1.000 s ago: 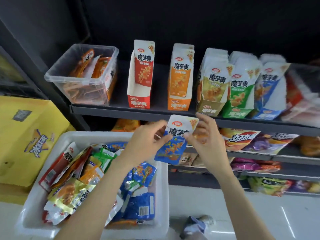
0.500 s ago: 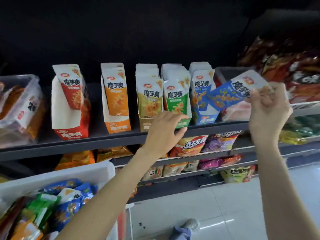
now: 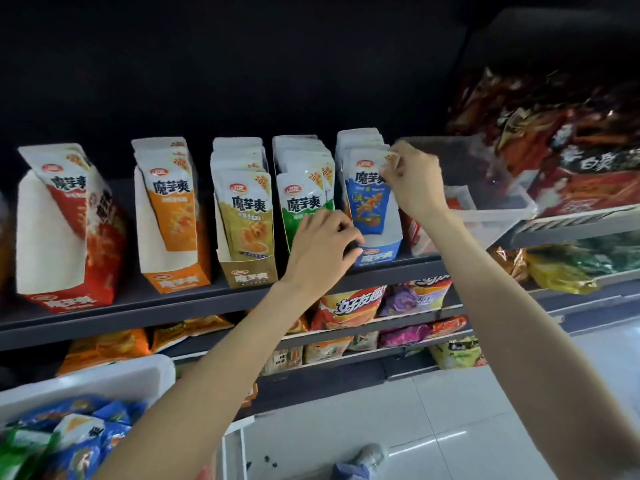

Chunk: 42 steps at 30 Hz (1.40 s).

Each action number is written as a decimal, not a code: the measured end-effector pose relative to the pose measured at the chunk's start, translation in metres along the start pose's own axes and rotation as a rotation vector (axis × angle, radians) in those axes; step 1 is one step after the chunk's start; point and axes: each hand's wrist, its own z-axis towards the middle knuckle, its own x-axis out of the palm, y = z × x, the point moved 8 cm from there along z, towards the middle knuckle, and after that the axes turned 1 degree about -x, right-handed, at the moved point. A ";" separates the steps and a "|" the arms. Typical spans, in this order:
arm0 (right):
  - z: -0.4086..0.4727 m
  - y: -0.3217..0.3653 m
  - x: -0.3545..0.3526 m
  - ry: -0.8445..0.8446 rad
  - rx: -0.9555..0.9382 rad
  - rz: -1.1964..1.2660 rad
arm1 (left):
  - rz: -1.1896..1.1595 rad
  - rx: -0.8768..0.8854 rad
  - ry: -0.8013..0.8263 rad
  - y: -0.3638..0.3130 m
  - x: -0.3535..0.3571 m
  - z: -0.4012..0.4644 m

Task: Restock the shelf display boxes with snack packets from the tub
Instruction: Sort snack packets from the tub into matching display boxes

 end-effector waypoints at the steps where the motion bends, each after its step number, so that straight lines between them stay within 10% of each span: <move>1: 0.002 0.001 0.001 -0.030 -0.010 0.005 | -0.004 -0.001 -0.001 0.001 0.000 0.000; 10: -0.047 0.029 -0.036 -0.311 -0.016 0.202 | -0.066 0.008 -0.091 0.007 -0.022 -0.017; 18: -0.168 0.135 0.027 0.066 -0.160 0.507 | -0.443 -0.306 -0.504 0.074 -0.129 -0.151; 33: -0.328 0.292 0.262 1.021 -0.507 -0.125 | 0.112 -0.799 0.348 0.223 -0.140 -0.433; 42: -0.345 0.299 0.301 1.047 -0.396 -0.300 | 0.119 -0.905 0.267 0.222 -0.129 -0.432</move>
